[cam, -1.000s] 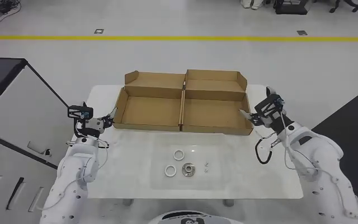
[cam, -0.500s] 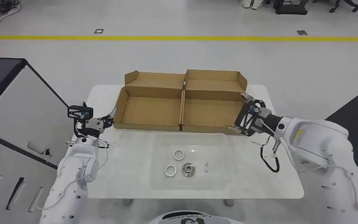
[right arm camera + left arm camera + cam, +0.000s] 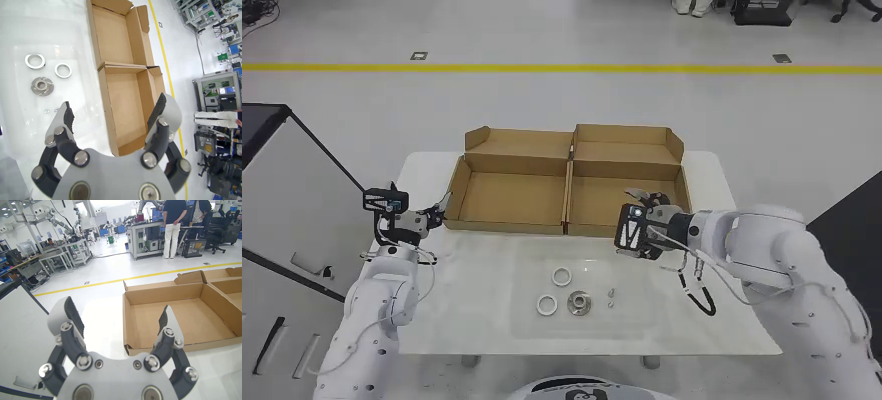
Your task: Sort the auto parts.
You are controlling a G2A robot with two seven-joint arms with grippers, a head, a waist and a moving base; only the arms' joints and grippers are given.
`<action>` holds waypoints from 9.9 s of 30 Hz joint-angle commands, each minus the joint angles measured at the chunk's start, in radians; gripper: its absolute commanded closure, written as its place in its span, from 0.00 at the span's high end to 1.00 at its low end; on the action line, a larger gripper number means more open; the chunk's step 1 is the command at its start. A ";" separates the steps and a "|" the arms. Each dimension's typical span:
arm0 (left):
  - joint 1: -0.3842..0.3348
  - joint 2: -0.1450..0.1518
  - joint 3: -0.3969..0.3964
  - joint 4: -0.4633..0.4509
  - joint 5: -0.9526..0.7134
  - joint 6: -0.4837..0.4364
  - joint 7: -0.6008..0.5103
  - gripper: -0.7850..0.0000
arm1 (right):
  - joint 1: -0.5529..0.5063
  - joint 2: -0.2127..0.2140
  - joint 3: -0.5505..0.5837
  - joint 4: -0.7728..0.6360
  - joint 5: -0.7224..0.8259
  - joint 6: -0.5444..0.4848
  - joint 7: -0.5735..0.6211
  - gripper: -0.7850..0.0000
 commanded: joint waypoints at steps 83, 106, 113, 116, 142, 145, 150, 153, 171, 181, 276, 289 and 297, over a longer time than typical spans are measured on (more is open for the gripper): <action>0.000 0.000 0.000 0.000 0.000 0.000 0.000 1.00 | 0.555 0.162 -0.809 0.320 0.460 0.422 0.204 0.51; 0.000 0.000 0.000 0.000 0.000 0.000 0.000 1.00 | 0.522 0.137 -0.820 0.344 0.442 0.401 0.220 0.45; 0.000 0.000 0.000 0.000 0.000 0.000 0.000 1.00 | 0.510 0.133 -0.815 0.342 0.449 0.400 0.223 0.44; 0.000 0.000 0.000 0.000 0.000 0.000 0.000 1.00 | 0.505 0.132 -0.815 0.345 0.447 0.400 0.223 0.44; 0.000 0.000 0.000 0.000 0.000 0.000 0.000 1.00 | 0.487 0.110 -0.804 0.387 0.435 0.400 0.219 0.34; 0.000 0.000 0.000 0.000 0.000 0.000 0.000 1.00 | 0.488 0.105 -0.805 0.395 0.436 0.399 0.217 0.33; 0.000 0.000 0.000 0.000 0.000 0.000 0.000 1.00 | 0.491 0.098 -0.805 0.406 0.435 0.396 0.210 0.32; 0.000 0.000 0.000 0.000 0.000 0.000 0.000 1.00 | 0.495 0.093 -0.804 0.413 0.439 0.392 0.210 0.33; 0.000 0.000 0.000 0.000 0.000 0.000 0.000 1.00 | 0.489 0.072 -0.811 0.440 0.424 0.384 0.212 0.24; 0.000 0.000 0.000 0.000 0.000 0.000 0.000 1.00 | 0.487 0.067 -0.801 0.444 0.416 0.384 0.213 0.00; 0.000 0.000 0.000 0.000 0.000 0.000 0.000 1.00 | 0.238 0.205 -0.295 0.261 0.787 0.252 0.156 0.00; 0.000 0.000 0.000 0.000 0.000 0.000 0.000 1.00 | 0.126 0.256 -0.104 0.226 1.120 0.115 0.114 0.00; 0.000 0.000 0.000 0.000 0.000 0.000 0.000 1.00 | 0.142 0.284 -0.118 0.221 1.288 0.053 0.052 0.00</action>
